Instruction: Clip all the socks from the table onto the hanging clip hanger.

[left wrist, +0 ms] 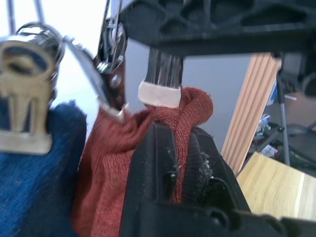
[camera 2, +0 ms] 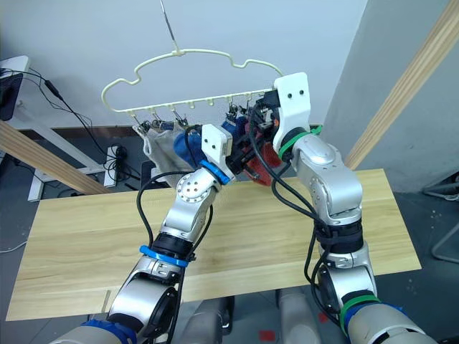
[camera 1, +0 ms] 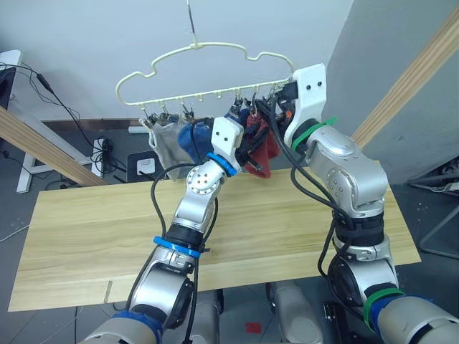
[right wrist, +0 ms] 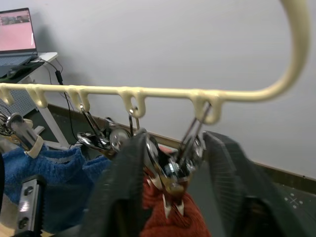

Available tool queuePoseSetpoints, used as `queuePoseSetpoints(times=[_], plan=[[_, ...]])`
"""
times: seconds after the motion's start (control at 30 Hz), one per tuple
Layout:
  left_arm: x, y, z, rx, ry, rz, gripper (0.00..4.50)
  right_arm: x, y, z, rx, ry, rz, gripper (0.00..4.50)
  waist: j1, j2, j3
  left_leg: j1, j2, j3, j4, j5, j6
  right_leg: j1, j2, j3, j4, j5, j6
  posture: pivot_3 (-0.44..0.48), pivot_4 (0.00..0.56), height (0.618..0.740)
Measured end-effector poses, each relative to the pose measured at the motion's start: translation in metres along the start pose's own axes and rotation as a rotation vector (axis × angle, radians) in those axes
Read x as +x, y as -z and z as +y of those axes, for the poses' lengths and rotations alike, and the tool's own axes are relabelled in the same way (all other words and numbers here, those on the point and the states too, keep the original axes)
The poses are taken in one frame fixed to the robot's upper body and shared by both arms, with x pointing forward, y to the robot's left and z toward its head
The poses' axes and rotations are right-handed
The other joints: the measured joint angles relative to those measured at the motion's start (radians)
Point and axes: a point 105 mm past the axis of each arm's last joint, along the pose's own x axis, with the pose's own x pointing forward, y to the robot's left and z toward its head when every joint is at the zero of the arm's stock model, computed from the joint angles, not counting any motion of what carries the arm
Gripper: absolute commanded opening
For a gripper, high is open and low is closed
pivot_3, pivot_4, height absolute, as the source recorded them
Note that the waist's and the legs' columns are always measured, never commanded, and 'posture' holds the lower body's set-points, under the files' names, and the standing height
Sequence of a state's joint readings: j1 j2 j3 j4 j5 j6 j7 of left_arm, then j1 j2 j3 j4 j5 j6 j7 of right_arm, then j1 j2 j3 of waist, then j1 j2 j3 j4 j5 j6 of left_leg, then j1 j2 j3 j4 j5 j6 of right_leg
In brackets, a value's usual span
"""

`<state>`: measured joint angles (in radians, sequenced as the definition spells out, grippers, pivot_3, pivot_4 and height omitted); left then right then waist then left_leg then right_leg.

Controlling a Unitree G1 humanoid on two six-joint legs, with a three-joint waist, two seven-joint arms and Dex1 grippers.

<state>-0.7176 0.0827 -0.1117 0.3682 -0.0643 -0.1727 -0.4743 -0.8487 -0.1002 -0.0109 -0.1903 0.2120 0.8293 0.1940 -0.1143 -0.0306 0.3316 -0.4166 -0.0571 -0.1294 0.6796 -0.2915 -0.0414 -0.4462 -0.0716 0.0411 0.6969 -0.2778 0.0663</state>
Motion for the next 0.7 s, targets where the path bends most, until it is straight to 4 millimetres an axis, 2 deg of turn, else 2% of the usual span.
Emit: queuePoseSetpoints(times=[0.13, 0.23, 0.37, 0.53, 0.7], plan=[[-0.004, -0.004, -0.007, -0.011, 0.056, -0.002, 2.50, -0.003, 0.000, -0.004, 0.013, 0.005, 0.005, 4.39, 0.000, 0.000, 0.000, 0.000, 0.000, 0.000, 0.000, 0.000, 0.000, 0.000, 0.000, 0.000, 0.000, 0.000, 0.000, -0.125, 0.360, 0.740], [-0.016, 0.007, -0.009, -0.044, 0.097, 0.057, 3.32, -0.010, -0.005, -0.008, 0.021, -0.003, -0.005, 4.50, 0.000, 0.000, 0.000, 0.000, 0.000, 0.000, 0.000, 0.000, 0.000, 0.000, 0.000, 0.000, 0.000, 0.000, 0.000, -0.128, 0.357, 0.740], [-0.048, 0.015, 0.003, -0.046, 0.126, 0.147, 3.32, -0.030, -0.008, -0.018, -0.001, -0.033, -0.003, 4.50, -0.001, 0.000, 0.000, 0.000, 0.001, 0.000, -0.001, 0.000, 0.000, 0.000, 0.000, 0.000, 0.000, 0.000, 0.000, -0.114, 0.352, 0.740], [-0.079, 0.005, 0.012, -0.048, 0.164, 0.212, 3.32, -0.049, -0.004, -0.024, -0.083, -0.105, 0.036, 4.50, 0.004, 0.000, 0.000, 0.000, 0.001, -0.001, 0.000, 0.000, 0.000, 0.001, 0.000, 0.000, -0.001, 0.000, 0.000, -0.100, 0.344, 0.740], [-0.115, -0.010, 0.031, -0.019, 0.183, 0.303, 3.32, -0.068, -0.004, -0.023, -0.275, -0.246, 0.075, 4.50, 0.005, 0.000, 0.000, 0.001, 0.002, -0.001, -0.001, 0.000, 0.000, 0.001, 0.000, -0.001, -0.001, 0.000, 0.000, -0.068, 0.319, 0.740]])
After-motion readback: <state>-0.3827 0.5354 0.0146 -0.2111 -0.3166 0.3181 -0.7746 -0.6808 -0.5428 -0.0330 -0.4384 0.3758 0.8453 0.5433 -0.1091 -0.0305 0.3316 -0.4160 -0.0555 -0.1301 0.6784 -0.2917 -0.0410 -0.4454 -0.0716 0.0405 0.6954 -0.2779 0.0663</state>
